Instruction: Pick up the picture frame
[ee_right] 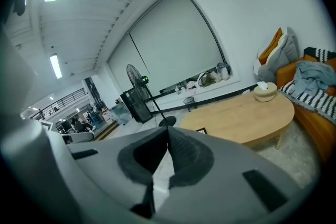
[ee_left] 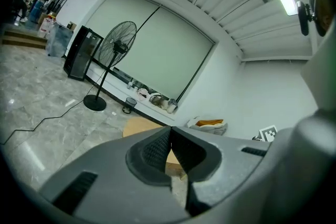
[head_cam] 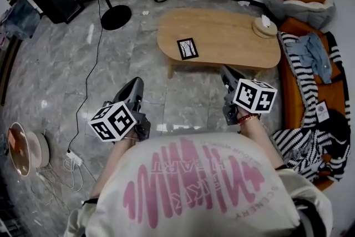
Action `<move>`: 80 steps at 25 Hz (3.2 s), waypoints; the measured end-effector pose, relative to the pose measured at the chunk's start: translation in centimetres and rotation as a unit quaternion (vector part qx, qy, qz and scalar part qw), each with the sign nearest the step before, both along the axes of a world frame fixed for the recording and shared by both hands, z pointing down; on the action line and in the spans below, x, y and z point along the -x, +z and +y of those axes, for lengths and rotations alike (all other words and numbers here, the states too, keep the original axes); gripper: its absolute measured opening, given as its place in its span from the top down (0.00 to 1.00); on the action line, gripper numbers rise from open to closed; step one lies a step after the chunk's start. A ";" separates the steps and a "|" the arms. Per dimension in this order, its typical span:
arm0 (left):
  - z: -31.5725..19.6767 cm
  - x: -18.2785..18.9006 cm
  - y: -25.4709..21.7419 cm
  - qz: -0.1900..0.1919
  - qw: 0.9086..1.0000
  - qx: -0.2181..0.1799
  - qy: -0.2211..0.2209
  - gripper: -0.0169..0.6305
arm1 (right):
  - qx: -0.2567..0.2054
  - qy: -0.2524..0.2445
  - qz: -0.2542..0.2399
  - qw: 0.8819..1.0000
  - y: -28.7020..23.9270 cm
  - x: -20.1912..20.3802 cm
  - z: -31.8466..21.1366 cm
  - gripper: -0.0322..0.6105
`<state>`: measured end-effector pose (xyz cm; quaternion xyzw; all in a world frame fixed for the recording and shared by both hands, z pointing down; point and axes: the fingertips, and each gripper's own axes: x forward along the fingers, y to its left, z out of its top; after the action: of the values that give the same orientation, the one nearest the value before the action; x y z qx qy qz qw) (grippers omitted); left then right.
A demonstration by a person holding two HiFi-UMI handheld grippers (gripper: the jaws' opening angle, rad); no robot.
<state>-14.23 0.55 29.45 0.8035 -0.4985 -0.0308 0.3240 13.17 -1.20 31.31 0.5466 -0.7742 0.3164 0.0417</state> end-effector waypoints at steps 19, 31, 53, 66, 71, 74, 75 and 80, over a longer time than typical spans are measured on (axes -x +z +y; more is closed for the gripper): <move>-11.6 -0.1 6.7 0.012 0.996 0.083 -0.043 0.97 | 0.106 -0.024 -0.023 0.994 8.2 1.5 -12.3 0.94; -20.7 -1.5 10.5 0.034 0.988 0.101 -0.112 0.97 | 0.235 -0.016 -0.078 0.969 20.7 0.6 -22.9 0.94; -20.7 -1.2 20.9 -0.003 0.964 0.259 -0.063 0.97 | 0.472 0.168 -0.289 0.816 41.4 4.6 -22.2 0.87; -20.8 -0.7 21.5 0.000 0.953 0.287 -0.095 0.97 | 0.500 0.249 -0.285 0.779 43.1 2.3 -21.3 0.75; -20.1 -0.3 21.0 -0.008 0.951 0.293 -0.095 0.97 | 0.499 0.276 -0.296 0.766 42.9 2.8 -22.2 0.73; -20.5 -0.1 20.7 -0.005 0.952 0.290 -0.097 0.97 | 0.495 0.288 -0.313 0.758 42.8 3.0 -22.6 0.72; -20.8 0.0 20.7 -0.005 0.953 0.288 -0.095 0.97 | 0.493 0.290 -0.316 0.757 42.8 2.9 -22.8 0.72; -21.6 0.4 20.9 -0.002 0.953 0.287 -0.096 0.97 | 0.501 0.301 -0.301 0.754 43.1 3.2 -23.4 0.71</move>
<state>-14.58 -21.05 50.30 0.6252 -0.5617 0.0842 0.5353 9.94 -24.64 74.37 0.5288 -0.2732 0.8033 -0.0232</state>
